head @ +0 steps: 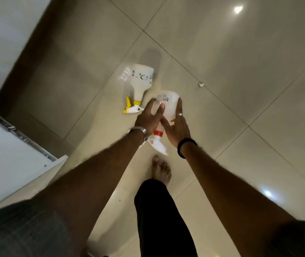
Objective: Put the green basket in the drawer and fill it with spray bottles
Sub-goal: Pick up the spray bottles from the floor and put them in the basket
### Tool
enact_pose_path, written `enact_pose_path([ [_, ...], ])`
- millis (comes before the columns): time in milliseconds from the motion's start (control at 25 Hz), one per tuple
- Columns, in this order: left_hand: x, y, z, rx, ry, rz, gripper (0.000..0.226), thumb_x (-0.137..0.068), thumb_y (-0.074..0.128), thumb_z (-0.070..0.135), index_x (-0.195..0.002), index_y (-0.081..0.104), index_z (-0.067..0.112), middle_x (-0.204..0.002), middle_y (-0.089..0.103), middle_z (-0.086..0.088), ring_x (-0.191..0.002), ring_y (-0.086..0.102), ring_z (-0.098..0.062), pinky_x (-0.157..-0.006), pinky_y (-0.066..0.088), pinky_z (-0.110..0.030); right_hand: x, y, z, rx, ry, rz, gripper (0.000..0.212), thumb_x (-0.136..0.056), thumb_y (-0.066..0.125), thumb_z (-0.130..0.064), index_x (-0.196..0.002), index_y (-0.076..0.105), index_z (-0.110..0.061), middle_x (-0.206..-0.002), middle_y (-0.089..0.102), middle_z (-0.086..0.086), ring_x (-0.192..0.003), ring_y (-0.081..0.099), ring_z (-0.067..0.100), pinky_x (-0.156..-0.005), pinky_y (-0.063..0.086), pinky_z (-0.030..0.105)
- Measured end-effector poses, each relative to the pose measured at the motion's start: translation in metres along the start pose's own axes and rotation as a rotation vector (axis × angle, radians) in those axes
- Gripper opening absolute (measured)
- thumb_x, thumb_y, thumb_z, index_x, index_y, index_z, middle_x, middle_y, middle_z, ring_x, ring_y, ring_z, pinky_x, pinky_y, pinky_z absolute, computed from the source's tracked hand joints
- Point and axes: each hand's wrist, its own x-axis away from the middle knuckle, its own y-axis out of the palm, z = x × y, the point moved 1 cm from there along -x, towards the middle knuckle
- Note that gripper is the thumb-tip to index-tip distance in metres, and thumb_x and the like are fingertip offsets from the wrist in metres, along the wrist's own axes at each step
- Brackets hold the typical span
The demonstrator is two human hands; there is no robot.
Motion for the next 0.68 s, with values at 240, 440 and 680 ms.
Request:
enact_pose_path([
  [240,0.159,-0.096,-0.023,0.296,-0.296,-0.068,0.094,-0.064,0.060,0.087,-0.142,0.052,0.036,-0.121,0.071,-0.009,-0.085,0.074,-0.015,-0.071,0.061,-0.028,0.147,-0.014,-0.085,0.373,-0.092,-0.344,0.064,-0.096,0.032,-0.049,-0.148,-0.002,-0.063,-0.075,0.067,0.001,-0.072,0.066,0.020,-0.076,0.054,0.037],
  [440,0.281,-0.184,-0.056,0.476,-0.416,-0.024,0.062,-0.073,0.061,0.079,-0.090,0.072,0.020,-0.070,0.075,-0.009,-0.052,0.074,-0.019,-0.049,0.056,-0.024,0.238,0.032,-0.174,0.809,-0.357,-0.598,0.100,-0.083,0.060,-0.040,-0.156,-0.009,-0.046,-0.094,0.069,0.002,-0.088,0.065,0.020,-0.081,0.054,0.034],
  [680,0.406,-0.299,-0.122,0.686,-0.251,0.214,0.077,-0.070,0.062,0.081,-0.063,0.075,0.006,-0.063,0.076,-0.015,-0.052,0.074,-0.027,-0.049,0.057,-0.027,0.314,0.151,-0.279,1.100,-0.677,-0.531,0.108,-0.074,0.065,-0.068,-0.155,-0.002,-0.045,-0.101,0.064,0.007,-0.094,0.065,0.025,-0.080,0.056,0.041],
])
